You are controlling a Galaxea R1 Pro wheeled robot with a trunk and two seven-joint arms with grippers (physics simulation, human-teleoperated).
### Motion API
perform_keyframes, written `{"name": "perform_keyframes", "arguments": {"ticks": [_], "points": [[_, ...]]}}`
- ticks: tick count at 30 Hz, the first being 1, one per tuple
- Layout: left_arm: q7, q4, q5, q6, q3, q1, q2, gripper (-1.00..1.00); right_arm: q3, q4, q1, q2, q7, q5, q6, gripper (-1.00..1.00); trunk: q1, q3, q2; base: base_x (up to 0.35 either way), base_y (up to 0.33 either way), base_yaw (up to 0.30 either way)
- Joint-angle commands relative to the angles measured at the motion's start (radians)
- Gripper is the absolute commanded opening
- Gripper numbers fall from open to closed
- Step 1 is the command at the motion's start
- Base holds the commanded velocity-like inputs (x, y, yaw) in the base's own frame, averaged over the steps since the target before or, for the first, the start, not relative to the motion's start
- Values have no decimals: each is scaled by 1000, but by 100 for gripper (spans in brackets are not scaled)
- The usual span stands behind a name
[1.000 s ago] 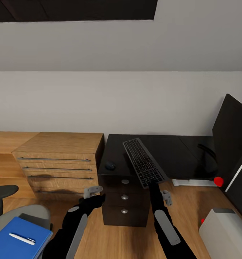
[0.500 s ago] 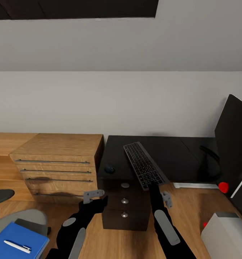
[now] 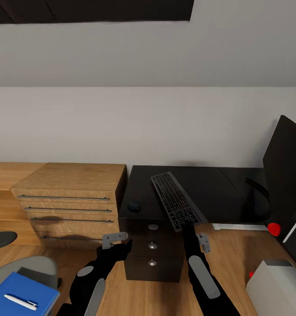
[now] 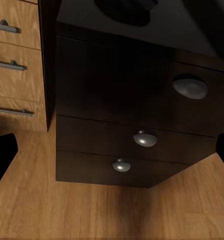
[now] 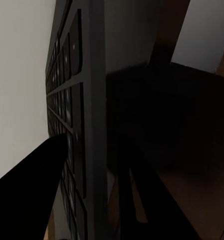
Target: In the bedroom, organize the workspace by keeping the computer under the desk, ensuring the monitor is on the desk, placing the keyboard on the desk next to the monitor, placing the mouse on the desk next to the keyboard, moving the folder from the swivel chair onto the desk next to the mouse, stacking the notebook on top of the folder with the pen on top of the notebook, and positioning the swivel chair next to the desk.
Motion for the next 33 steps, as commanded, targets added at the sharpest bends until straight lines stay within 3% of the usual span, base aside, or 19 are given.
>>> {"name": "perform_keyframes", "arguments": {"ticks": [1, 17, 27, 33], "points": [[9, -1, 11, 4, -1, -1, 0, 100, 4, -1, 0, 0, -5, -5, -6, -100, 0, -1, -1, 0, 0, 0], [9, 2, 12, 5, -1, -1, 0, 100, 3, 0, -1, -1, -7, -6, 0, -100, 0, -1, -1, -4, 8, -4], [9, 2, 12, 5, -1, 0, 0, 100, 2, 3, 0, -1, -7, -8, 1, -100, 0, -10, -1, -13, 15, -209], [9, 2, 12, 5, -1, 0, 0, 100, 3, 3, -1, -1, -7, -8, 1, -100, 0, -16, -1, 0, 214, -211]]}}
